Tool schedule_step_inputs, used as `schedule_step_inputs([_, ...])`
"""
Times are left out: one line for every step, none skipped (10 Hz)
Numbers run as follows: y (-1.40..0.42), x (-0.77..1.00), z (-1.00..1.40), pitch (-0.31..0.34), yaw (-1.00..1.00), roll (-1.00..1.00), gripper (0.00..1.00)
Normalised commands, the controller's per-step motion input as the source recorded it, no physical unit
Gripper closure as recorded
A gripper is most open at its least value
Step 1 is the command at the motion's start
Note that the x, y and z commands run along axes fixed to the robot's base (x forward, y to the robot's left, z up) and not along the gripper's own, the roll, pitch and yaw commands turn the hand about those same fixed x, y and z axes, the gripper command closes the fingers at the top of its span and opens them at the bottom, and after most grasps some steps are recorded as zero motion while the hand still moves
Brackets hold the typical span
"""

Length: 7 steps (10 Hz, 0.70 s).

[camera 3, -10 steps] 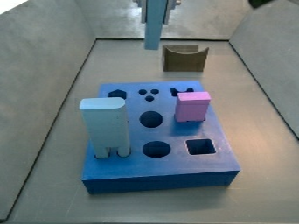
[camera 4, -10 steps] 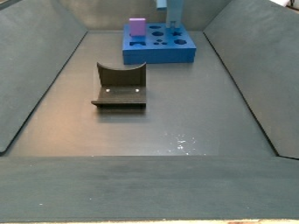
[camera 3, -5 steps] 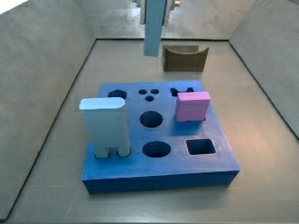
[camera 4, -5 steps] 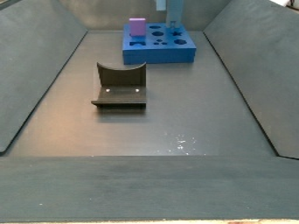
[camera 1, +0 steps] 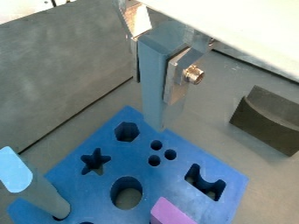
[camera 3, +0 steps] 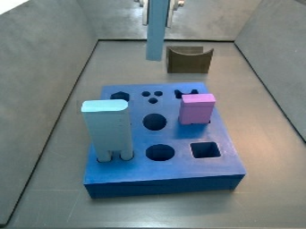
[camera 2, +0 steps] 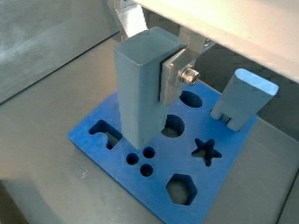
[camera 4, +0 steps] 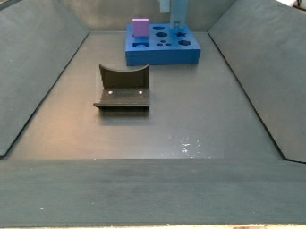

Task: Pick up the rectangle object. Move up. Place the rectangle object on the fixture. Regrasp the rectangle object. Move to above the board. Insert the rectangle object.
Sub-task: Insert the rectangle object.

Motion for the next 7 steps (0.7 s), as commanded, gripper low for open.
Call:
schedule_step_inputs([-0.11, 0.00, 0.01, 0.000, 0.00, 0.01, 1.00])
schedule_step_inputs([-0.10, 0.00, 0.00, 0.000, 0.00, 0.00, 1.00])
schedule_step_inputs([-0.09, 0.01, 0.00, 0.000, 0.00, 0.00, 1.00])
schedule_step_inputs([-0.02, 0.00, 0.01, 0.000, 0.00, 0.03, 1.00])
schedule_step_inputs([0.00, 0.00, -0.02, 0.000, 0.00, 0.00, 1.00])
schedule_step_inputs([-0.01, 0.00, -0.05, 0.000, 0.00, -0.03, 1.00])
schedule_step_inputs([-0.10, 0.00, -0.05, 0.000, 0.00, -0.05, 1.00])
